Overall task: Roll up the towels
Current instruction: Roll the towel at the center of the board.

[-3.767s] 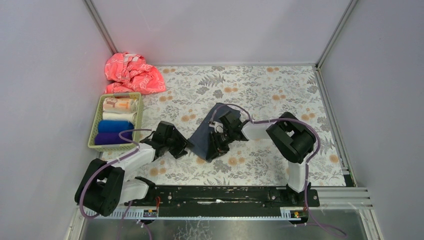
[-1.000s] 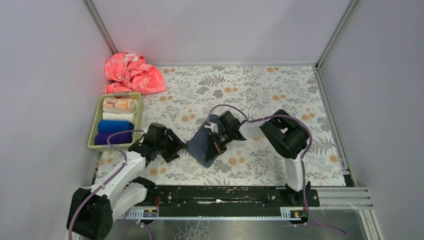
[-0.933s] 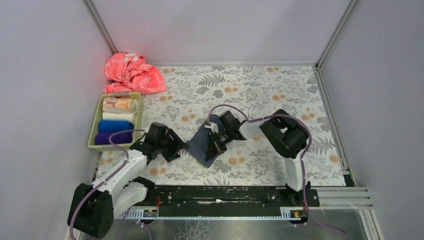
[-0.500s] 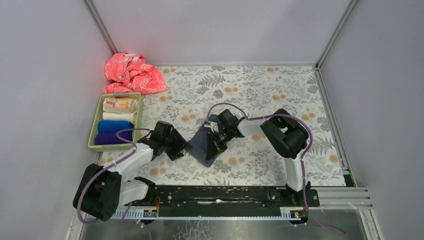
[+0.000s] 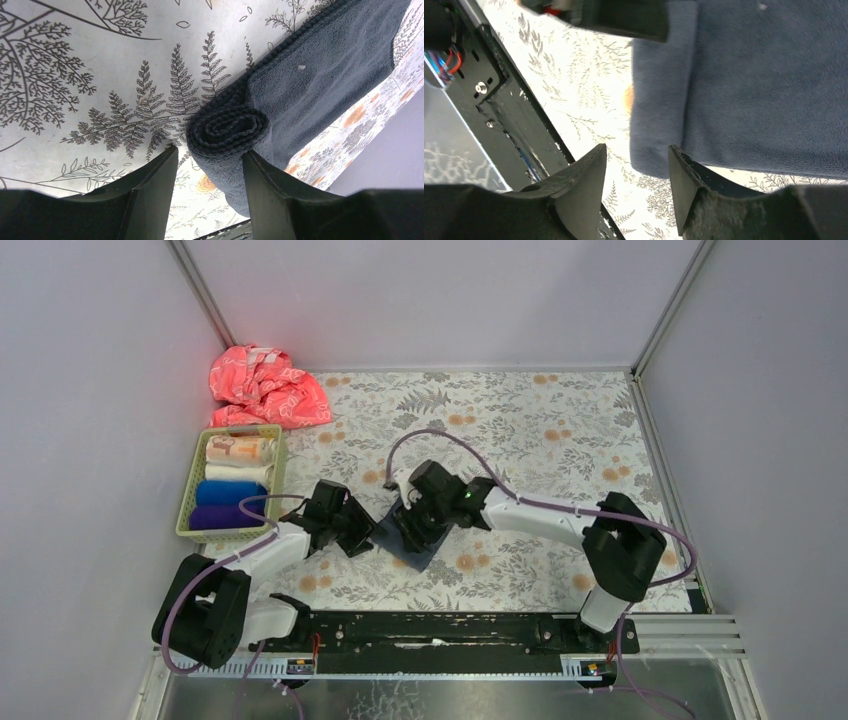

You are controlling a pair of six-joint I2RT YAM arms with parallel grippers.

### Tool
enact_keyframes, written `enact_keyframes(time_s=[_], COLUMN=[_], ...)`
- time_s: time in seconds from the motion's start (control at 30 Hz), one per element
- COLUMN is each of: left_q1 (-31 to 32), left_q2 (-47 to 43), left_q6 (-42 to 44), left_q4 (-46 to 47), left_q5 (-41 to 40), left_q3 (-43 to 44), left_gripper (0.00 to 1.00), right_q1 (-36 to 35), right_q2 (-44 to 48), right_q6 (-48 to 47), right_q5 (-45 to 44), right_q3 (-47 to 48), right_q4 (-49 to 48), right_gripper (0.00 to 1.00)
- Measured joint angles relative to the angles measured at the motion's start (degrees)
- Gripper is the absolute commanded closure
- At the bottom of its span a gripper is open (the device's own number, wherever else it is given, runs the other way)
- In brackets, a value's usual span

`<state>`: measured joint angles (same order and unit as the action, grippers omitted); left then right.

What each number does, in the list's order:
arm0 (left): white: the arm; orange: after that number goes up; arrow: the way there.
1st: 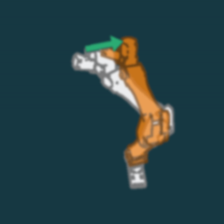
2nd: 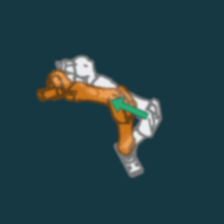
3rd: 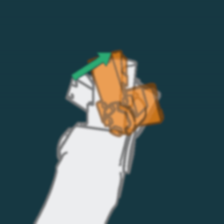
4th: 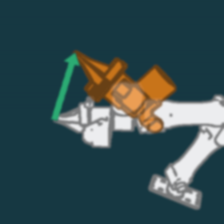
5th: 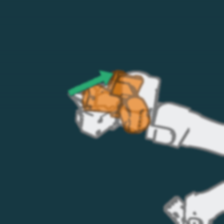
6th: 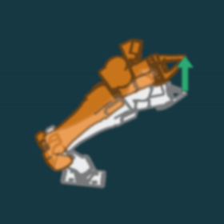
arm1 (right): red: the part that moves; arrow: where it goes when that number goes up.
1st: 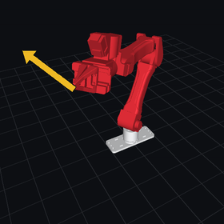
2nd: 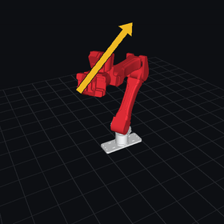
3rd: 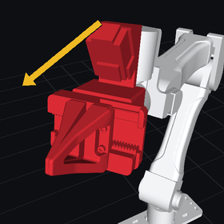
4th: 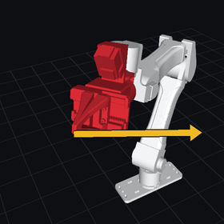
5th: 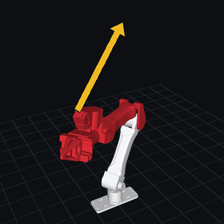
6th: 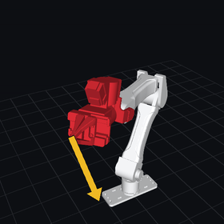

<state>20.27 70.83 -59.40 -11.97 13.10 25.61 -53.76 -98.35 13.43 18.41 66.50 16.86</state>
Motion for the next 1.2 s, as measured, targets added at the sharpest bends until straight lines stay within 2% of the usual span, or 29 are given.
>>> enact_keyframes(time_s=[0.23, 0.63, 0.7, 0.83, 0.97, 1.03, 1.2], left_q1=[0.0, 0.0, 0.0, 0.0, 0.3, 0.3, 0.3], left_q2=[0.0, -0.1, -0.1, -0.9, -4.5, -7.9, -15.0], left_q6=[0.0, 0.1, 0.1, 0.2, 1.4, 1.8, 2.6], left_q4=[0.0, 0.0, 0.0, -0.1, -3.7, -6.5, -11.9], left_q5=[0.0, 0.0, 0.0, -0.5, -3.9, -6.1, -9.4], left_q3=[0.0, 0.0, 0.0, 0.0, 0.0, 0.0, 0.4], left_gripper=[0.49, 0.47, 0.46, 0.41, 0.35, 0.33, 0.33], right_q1=[-10.8, -13.9, -14.2, -14.4, -13.6, -12.0, -6.6], right_q2=[1.5, -8.7, -9.3, -10.3, -10.0, -9.7, -9.6], right_q6=[-6.3, -12.0, -12.4, -13.7, -13.9, -12.9, -8.1], right_q5=[-14.0, -24.4, -25.6, -27.4, -24.4, -18.0, 1.0], right_q3=[0.1, 1.1, 1.8, 2.8, 2.8, 2.7, 0.6], right_q4=[-0.2, -0.9, -0.3, 0.5, 0.0, -1.1, -6.0], right_gripper=[0.42, 0.43, 0.47, 0.65, 0.83, 0.90, 0.93])
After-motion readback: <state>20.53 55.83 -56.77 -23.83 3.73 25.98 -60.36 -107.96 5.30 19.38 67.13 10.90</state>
